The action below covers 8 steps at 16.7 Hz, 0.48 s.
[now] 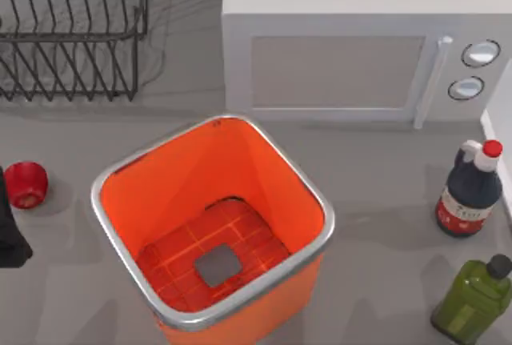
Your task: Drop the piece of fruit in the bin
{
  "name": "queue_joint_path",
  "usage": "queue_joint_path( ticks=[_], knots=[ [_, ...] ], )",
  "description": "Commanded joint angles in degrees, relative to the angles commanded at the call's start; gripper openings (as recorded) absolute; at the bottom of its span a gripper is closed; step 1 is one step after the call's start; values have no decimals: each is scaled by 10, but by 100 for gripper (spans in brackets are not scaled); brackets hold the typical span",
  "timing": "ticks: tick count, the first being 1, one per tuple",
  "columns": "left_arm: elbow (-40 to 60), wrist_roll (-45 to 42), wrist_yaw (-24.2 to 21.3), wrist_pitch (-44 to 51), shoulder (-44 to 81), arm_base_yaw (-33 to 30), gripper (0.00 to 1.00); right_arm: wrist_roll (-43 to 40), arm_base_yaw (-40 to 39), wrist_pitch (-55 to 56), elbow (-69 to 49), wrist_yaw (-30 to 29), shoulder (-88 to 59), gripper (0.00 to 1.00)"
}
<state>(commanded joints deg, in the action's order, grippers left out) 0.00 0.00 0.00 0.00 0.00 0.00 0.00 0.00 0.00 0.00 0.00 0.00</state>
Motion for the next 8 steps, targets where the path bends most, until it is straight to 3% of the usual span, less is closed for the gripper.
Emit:
queue_joint_path(
  ticks=[4, 8],
  knots=[
    [15, -15, 0, 14, 16, 3, 100, 0, 0, 0, 0, 0, 0, 100],
    [110, -95, -4, 85, 116, 18, 100, 0, 0, 0, 0, 0, 0, 100]
  ],
)
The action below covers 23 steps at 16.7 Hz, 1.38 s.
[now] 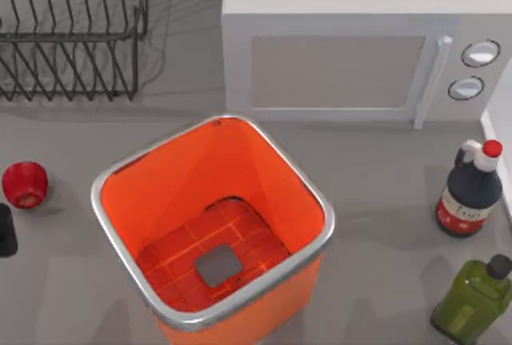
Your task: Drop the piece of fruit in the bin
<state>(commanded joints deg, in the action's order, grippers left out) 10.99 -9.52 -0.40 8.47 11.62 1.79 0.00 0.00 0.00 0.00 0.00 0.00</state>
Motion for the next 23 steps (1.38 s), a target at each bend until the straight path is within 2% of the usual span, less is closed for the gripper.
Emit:
queue_joint_path(
  ticks=[4, 10, 14, 18, 23],
  knots=[
    [165, -128, -8, 100, 191, 16, 100, 0, 0, 0, 0, 0, 0, 100],
    [442, -367, -23, 275, 582, 27, 100, 0, 0, 0, 0, 0, 0, 100],
    [587, -515, -30, 387, 796, 28, 100, 0, 0, 0, 0, 0, 0, 100],
    [671, -618, -37, 478, 942, 26, 100, 0, 0, 0, 0, 0, 0, 100],
    [702, -663, -43, 521, 992, 23, 100, 0, 0, 0, 0, 0, 0, 100]
  ],
)
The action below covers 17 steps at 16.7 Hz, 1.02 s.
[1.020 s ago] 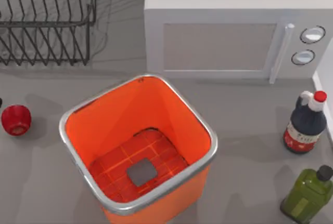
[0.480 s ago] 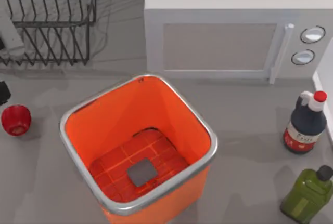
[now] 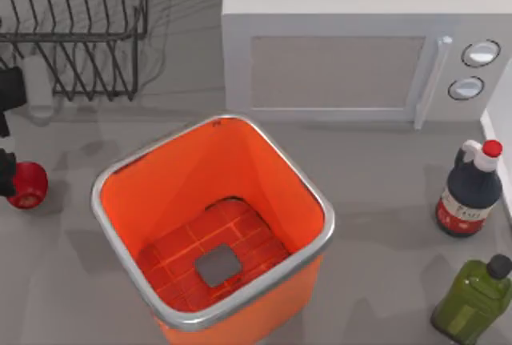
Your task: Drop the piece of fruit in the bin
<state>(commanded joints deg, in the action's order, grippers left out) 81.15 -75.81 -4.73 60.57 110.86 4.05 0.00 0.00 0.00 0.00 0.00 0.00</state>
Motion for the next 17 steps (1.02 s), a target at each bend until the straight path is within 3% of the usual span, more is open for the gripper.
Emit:
queue_joint_path(
  ticks=[5, 11, 16, 17],
  knots=[
    [-9, 1, 0, -11, 3, 0, 100, 0, 0, 0, 0, 0, 0, 100],
    [-77, 7, 0, -132, 51, -7, 100, 0, 0, 0, 0, 0, 0, 100],
    [-86, 7, 0, -146, 59, -8, 100, 0, 0, 0, 0, 0, 0, 100],
    [-86, 7, 0, -146, 59, -8, 92, 0, 0, 0, 0, 0, 0, 100]
  ],
)
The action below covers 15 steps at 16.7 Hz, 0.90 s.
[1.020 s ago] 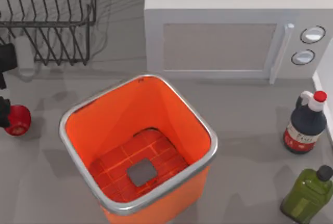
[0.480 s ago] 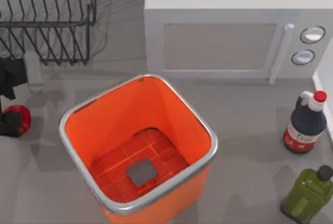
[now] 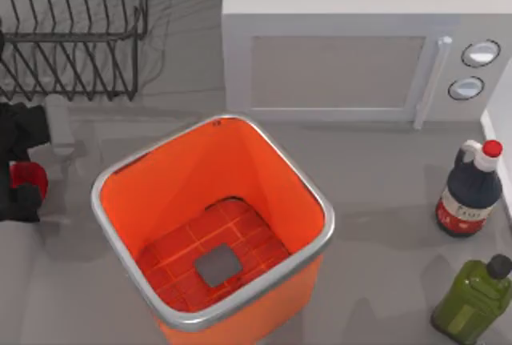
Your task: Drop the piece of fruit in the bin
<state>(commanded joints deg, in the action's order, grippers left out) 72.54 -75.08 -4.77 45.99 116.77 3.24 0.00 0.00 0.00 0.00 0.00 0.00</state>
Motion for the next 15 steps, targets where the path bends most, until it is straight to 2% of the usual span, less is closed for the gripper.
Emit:
queue_joint_path(
  ticks=[12, 15],
  knots=[
    [0, 0, 0, 0, 0, 0, 2, 0, 0, 0, 0, 0, 0, 100],
    [0, 0, 0, 0, 0, 0, 0, 0, 0, 0, 0, 0, 0, 100]
  ],
)
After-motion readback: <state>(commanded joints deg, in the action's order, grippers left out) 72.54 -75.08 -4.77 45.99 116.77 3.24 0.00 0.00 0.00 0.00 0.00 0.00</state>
